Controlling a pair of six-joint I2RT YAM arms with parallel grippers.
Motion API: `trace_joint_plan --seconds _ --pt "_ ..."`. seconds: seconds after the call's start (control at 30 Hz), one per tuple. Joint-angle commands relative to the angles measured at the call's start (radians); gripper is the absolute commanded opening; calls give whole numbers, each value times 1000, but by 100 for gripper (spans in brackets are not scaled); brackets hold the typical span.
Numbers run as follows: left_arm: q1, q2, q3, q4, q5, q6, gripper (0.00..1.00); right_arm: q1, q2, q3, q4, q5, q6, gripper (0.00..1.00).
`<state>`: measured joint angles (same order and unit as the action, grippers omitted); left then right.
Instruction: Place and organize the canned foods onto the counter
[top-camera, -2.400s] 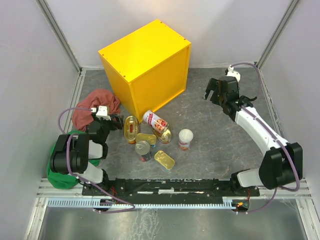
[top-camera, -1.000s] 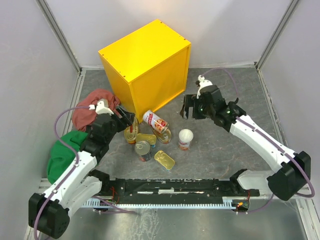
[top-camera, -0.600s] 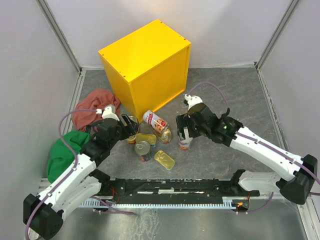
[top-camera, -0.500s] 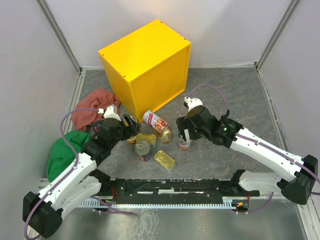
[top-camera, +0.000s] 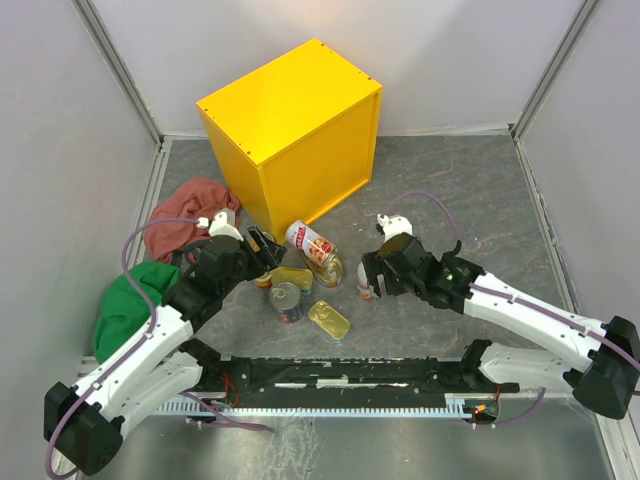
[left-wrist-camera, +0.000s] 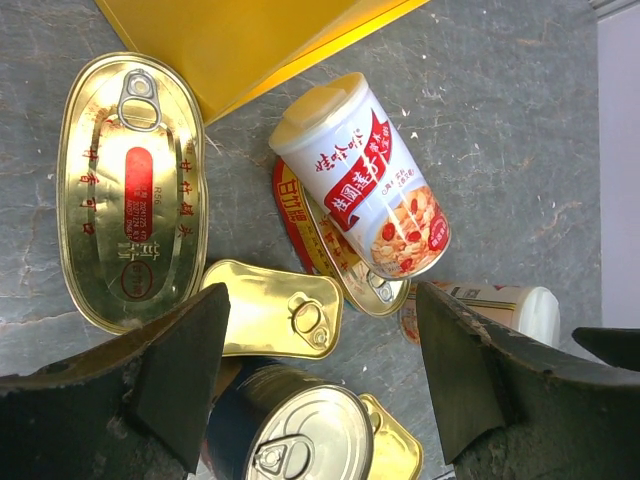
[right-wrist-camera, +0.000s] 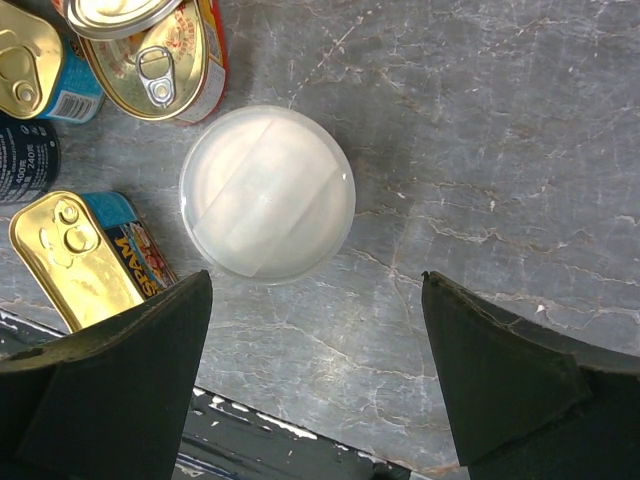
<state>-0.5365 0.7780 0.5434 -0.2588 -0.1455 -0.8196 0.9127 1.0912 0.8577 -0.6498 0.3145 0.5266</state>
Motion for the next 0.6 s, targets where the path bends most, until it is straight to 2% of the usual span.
trace_joint_plan --seconds 0.0,0.43,0.57 --pt "-7 -14 6 44 24 -44 82 8 -38 -35 123 -9 3 93" --pt "-11 -39 -12 58 28 -52 82 8 35 -113 303 -15 -36 96" --pt "-10 -54 -27 58 29 -53 82 8 52 -147 391 3 -62 92"
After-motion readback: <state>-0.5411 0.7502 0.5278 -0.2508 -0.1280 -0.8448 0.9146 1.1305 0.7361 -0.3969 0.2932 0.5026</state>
